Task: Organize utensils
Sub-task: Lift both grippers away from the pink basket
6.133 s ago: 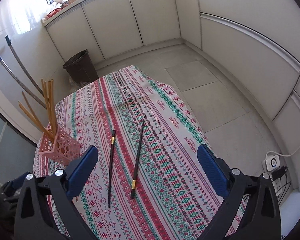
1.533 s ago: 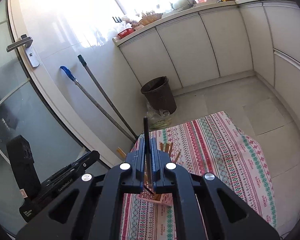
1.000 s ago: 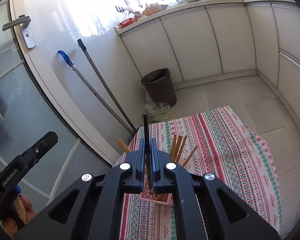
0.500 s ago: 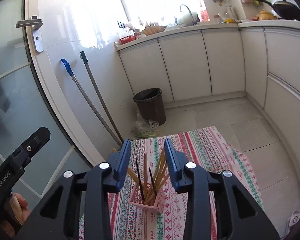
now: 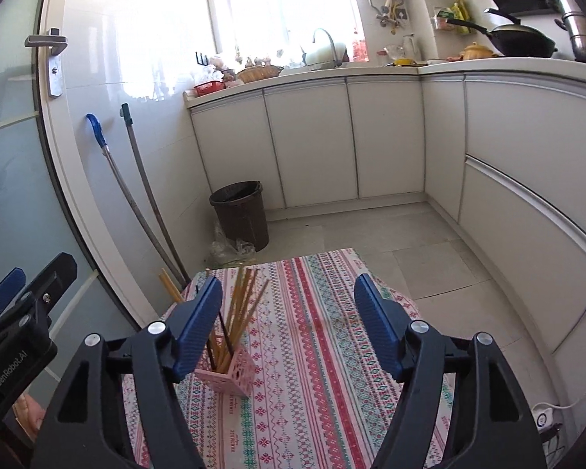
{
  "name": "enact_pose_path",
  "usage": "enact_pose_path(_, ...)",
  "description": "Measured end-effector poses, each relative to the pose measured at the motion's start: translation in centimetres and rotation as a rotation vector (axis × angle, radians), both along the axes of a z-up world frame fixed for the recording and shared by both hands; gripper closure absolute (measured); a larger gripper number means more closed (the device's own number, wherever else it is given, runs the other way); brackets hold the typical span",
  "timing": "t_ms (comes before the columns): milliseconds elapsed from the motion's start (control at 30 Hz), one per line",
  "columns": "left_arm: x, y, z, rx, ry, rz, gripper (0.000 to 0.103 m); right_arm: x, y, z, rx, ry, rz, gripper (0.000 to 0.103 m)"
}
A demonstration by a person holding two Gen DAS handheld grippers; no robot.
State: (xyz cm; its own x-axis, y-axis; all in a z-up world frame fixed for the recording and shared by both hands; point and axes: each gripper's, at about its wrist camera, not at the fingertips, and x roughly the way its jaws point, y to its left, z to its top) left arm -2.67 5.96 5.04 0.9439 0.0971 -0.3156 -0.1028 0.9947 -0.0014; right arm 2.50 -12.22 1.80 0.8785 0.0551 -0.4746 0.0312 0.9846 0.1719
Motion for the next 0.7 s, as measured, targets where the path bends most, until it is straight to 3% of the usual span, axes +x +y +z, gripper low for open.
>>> enact_pose_path(200, -0.9, -0.8, -1.3, -0.028, -0.020, -0.010, 0.007, -1.2, -1.2, -1.3, -0.023, 0.007, -0.073, 0.006)
enact_pose_path(333, -0.4, -1.2, -2.4, -0.028, 0.053, -0.023, 0.007, -1.3, -1.7, -2.3, -0.064, 0.044, -0.145, 0.006)
enact_pose_path(700, 1.0, -1.8, -3.9, -0.007, 0.138, -0.030, 0.007, -0.4, -2.3, -3.6, -0.023, 0.102, -0.116, 0.006)
